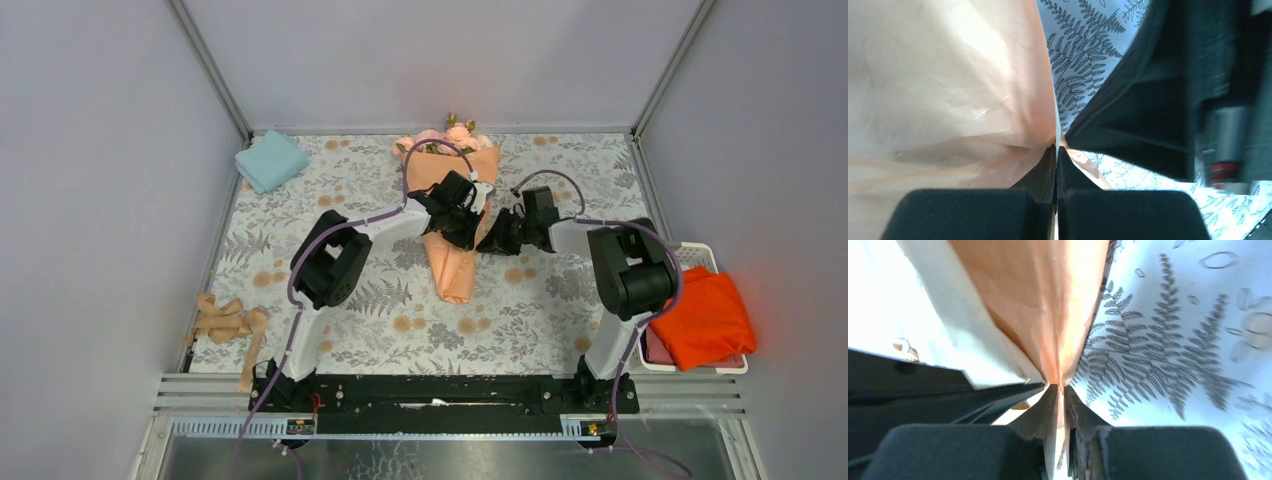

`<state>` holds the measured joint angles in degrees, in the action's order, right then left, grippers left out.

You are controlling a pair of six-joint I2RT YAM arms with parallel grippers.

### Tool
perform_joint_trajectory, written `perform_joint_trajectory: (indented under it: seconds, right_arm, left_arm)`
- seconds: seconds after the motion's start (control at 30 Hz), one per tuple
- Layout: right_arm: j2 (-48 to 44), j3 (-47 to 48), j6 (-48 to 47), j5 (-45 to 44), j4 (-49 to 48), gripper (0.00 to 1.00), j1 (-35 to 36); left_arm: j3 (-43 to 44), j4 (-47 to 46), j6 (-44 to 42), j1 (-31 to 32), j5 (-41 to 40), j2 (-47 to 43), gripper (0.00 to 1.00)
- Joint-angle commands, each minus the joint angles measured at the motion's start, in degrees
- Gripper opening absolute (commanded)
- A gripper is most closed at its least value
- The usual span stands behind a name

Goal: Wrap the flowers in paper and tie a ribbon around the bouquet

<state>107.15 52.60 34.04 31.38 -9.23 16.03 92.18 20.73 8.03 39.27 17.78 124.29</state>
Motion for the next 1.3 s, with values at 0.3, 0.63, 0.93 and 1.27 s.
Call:
perform_joint_trajectory:
  seconds: [0.3, 0.63, 0.93, 1.27]
  right_arm:
    - [-7.2, 4.6, 5.2, 0.5, -3.8, 0.52, -5.7]
    - [2.2, 9.1, 10.8, 6.1, -12.6, 0.47, -5.7]
    - [7.6, 14.4, 3.3, 5.3, -7.3, 0.0, -6.0]
    - [10.2, 17.0, 0.0, 6.3, -6.0, 0.0, -7.4]
  left_arm:
    - [-1.1, -1.3, -3.2, 0.7, -2.0, 0.6, 0.0]
    - [-1.4, -1.6, -3.4, 0.9, -2.0, 0.4, 0.0]
    - [5.0, 6.7, -8.2, 3.7, -0.6, -1.4, 0.53]
    - [7.1, 21.2, -20.1, 11.0, 9.6, -10.7, 0.7]
